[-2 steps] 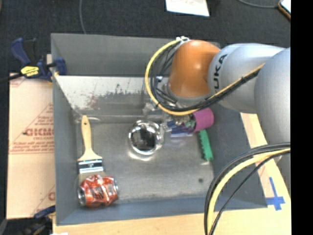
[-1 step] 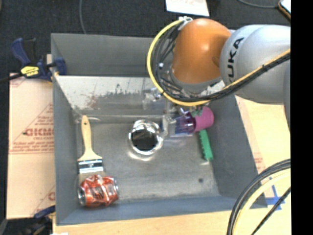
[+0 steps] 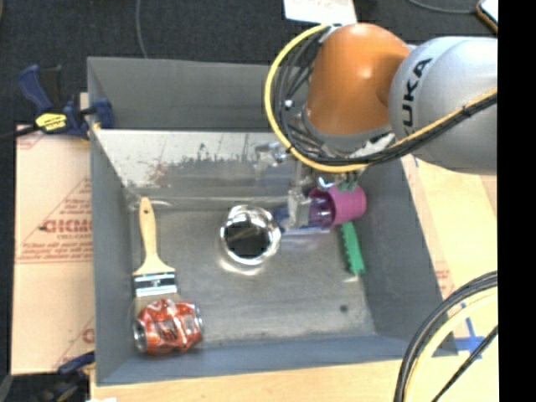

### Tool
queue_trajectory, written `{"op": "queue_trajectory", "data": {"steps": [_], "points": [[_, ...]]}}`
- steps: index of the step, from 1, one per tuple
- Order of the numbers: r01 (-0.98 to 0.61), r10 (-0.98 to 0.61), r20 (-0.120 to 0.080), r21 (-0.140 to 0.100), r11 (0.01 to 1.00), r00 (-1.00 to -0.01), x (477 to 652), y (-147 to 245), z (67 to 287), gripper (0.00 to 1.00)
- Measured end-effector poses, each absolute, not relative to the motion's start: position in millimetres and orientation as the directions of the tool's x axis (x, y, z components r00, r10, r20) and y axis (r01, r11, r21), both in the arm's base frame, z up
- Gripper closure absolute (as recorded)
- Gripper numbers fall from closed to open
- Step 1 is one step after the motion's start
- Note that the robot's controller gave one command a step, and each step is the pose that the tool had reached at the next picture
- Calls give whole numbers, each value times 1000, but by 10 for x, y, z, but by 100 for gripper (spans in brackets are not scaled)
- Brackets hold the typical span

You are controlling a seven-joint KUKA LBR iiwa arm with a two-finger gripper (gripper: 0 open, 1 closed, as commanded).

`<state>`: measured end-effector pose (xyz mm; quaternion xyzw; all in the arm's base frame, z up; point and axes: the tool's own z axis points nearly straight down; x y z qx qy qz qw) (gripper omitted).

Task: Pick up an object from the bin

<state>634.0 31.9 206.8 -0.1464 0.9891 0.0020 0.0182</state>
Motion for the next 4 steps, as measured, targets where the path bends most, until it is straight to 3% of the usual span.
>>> {"op": "queue_trajectory", "data": {"steps": [2, 3, 4], "points": [[-361, -361, -44, -9, 932, -931, 6470, 641, 1083, 0], [-285, -285, -45, -2, 959, -958, 6442, 936, 945, 100], [-284, -284, -45, -1, 959, -958, 6442, 936, 945, 100]]}}
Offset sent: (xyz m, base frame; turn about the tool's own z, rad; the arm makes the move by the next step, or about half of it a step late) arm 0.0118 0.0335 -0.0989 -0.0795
